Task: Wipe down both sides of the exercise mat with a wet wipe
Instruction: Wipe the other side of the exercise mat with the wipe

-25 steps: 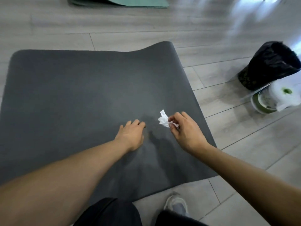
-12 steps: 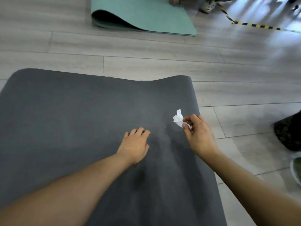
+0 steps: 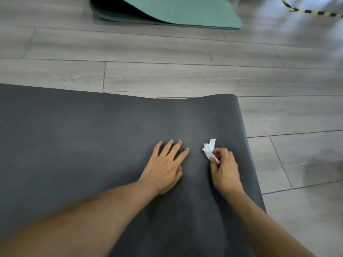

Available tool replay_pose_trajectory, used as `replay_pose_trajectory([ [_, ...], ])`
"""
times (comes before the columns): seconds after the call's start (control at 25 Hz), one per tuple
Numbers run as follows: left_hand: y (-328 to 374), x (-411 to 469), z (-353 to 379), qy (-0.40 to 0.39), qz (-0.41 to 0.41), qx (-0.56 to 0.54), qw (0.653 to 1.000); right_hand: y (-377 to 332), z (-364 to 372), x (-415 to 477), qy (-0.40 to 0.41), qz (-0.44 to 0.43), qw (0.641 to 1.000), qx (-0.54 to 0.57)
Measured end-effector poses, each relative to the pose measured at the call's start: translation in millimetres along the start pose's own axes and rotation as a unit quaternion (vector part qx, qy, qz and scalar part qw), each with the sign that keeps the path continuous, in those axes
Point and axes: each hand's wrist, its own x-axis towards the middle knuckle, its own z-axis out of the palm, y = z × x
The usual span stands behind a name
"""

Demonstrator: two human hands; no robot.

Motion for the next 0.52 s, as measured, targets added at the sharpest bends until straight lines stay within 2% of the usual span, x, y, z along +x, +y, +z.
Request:
replay_pose_trajectory([
  [0.2, -13, 77, -2, 0.026, -0.045, -0.013, 0.999, 15, 10, 17, 0.007, 0.024, 0.997, 0.073],
  [0.36, -16, 85, -1, 0.045, -0.055, -0.007, 0.997, 7, -1, 25, -0.015, 0.071, 0.994, 0.083],
  [0.44, -19, 85, -1, 0.053, -0.051, -0.016, 0.997, -13, -9, 50, 0.016, 0.081, 0.991, 0.105],
  [0.52, -20, 89, -2, 0.050, -0.046, -0.025, 0.997, -42, -7, 90, 0.060, 0.040, 0.995, 0.076],
])
